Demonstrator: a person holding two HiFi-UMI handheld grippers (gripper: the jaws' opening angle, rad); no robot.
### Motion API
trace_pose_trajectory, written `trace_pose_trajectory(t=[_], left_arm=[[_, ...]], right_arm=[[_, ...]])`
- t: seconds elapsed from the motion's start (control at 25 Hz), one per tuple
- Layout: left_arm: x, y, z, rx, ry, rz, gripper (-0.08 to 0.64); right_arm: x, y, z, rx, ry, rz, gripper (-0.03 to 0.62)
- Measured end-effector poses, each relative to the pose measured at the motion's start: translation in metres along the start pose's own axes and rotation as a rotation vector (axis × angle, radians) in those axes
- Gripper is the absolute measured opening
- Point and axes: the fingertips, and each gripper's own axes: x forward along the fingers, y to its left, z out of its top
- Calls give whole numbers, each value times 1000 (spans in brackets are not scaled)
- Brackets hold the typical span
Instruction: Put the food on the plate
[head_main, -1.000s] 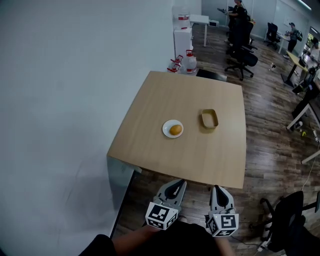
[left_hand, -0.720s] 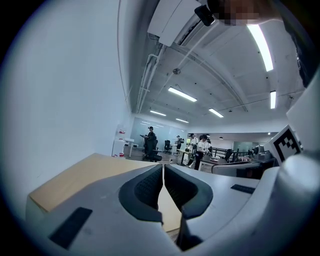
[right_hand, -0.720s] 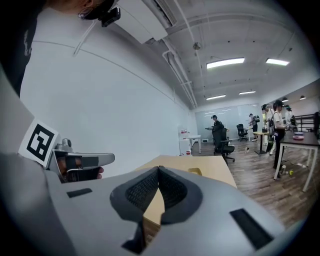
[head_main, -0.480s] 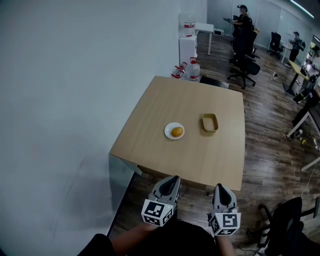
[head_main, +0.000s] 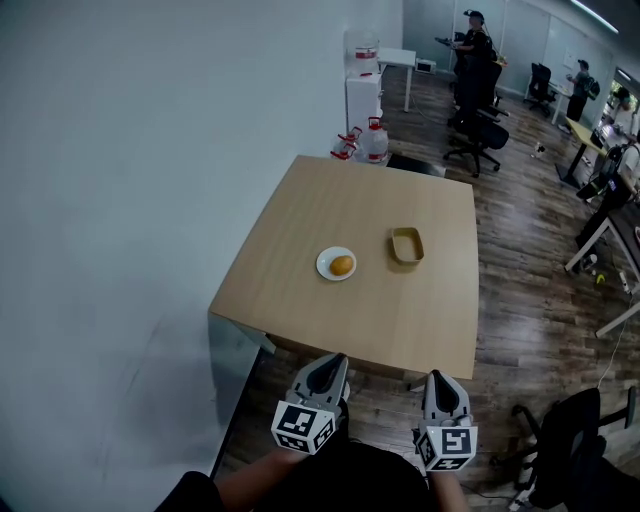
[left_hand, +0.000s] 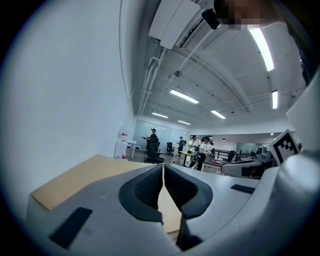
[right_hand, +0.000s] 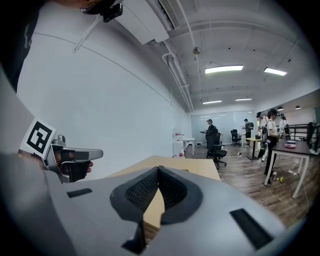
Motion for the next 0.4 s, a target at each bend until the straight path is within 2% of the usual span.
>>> trace_pose_trajectory(t=[0.4], left_arm=[[-1, -2, -6, 17, 14, 3, 22]], right_arm=[[-3, -4, -4, -3, 0, -7, 59]])
